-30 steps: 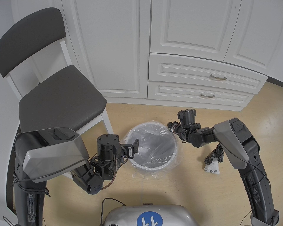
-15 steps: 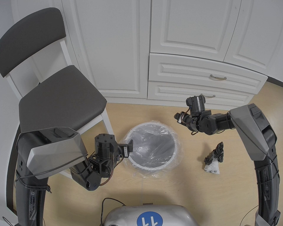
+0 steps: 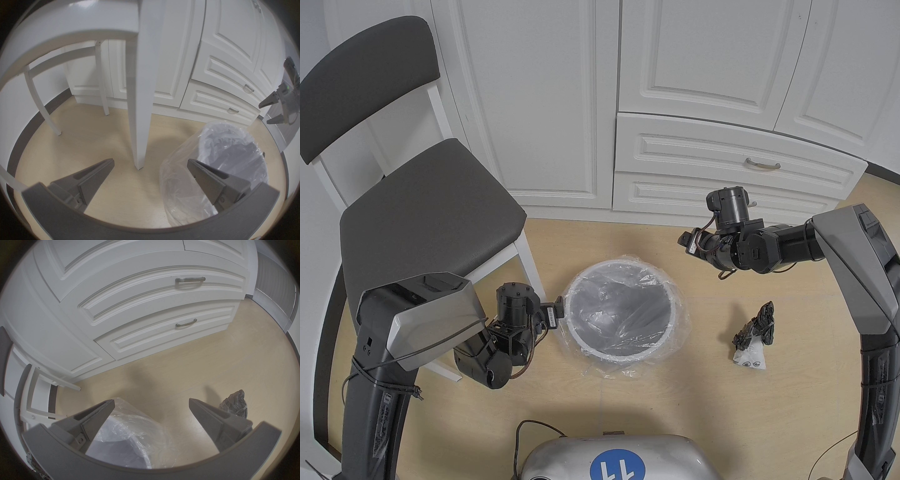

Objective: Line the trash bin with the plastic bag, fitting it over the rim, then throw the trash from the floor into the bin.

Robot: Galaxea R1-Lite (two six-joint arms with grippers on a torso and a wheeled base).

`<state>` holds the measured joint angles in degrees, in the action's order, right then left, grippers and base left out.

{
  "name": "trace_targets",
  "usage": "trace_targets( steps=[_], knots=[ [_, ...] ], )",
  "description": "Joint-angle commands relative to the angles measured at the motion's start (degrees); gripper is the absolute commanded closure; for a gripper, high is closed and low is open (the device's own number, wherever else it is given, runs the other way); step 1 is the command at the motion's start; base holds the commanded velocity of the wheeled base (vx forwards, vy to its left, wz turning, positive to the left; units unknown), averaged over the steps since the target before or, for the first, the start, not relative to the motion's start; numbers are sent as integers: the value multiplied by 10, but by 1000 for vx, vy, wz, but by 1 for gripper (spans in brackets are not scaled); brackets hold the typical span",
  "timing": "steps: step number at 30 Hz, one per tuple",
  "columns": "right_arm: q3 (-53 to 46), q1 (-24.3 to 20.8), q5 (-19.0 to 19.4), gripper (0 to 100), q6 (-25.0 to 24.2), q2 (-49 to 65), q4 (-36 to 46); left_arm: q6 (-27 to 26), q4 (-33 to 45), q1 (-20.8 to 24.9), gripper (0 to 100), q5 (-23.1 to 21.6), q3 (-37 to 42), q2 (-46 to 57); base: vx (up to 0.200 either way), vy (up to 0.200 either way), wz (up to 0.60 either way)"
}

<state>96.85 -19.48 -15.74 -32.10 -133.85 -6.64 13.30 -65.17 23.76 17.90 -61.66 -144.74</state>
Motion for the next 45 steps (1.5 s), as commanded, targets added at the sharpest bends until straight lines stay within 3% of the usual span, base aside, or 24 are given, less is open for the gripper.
trace_targets(
  steps=[1, 10, 21, 28, 32, 33, 35, 45],
  knots=[
    [-1, 1, -1, 0, 1, 3, 1, 16, 8, -2, 0, 0, -21, -27, 0, 0, 0],
    [-5, 3, -1, 0, 17, 3, 21, 47, 21, 41, 0, 0, -10, -26, 0, 0, 0],
    [-14, 6, 0, 0, 38, -11, 37, 42, 47, 56, 0, 0, 44, 0, 0, 0, 0],
    [-15, 8, 0, 0, 38, -9, 38, 11, 47, 94, 0, -2, 108, 17, 0, 0, 0],
    [-15, 10, 0, 0, 38, -9, 37, -25, 49, 81, 0, -7, 138, 23, 0, 0, 0],
    [-14, 11, 0, 0, 38, -7, 37, -68, 44, 60, 0, -15, 165, 33, 0, 0, 0],
    [-14, 11, 0, 0, 38, -5, 37, -98, 40, 43, 0, -23, 176, 41, 0, 0, 0],
    [-18, 15, -3, 0, 39, -4, 39, -107, 39, 21, 0, -25, 183, 81, 0, 0, 0]
  ],
)
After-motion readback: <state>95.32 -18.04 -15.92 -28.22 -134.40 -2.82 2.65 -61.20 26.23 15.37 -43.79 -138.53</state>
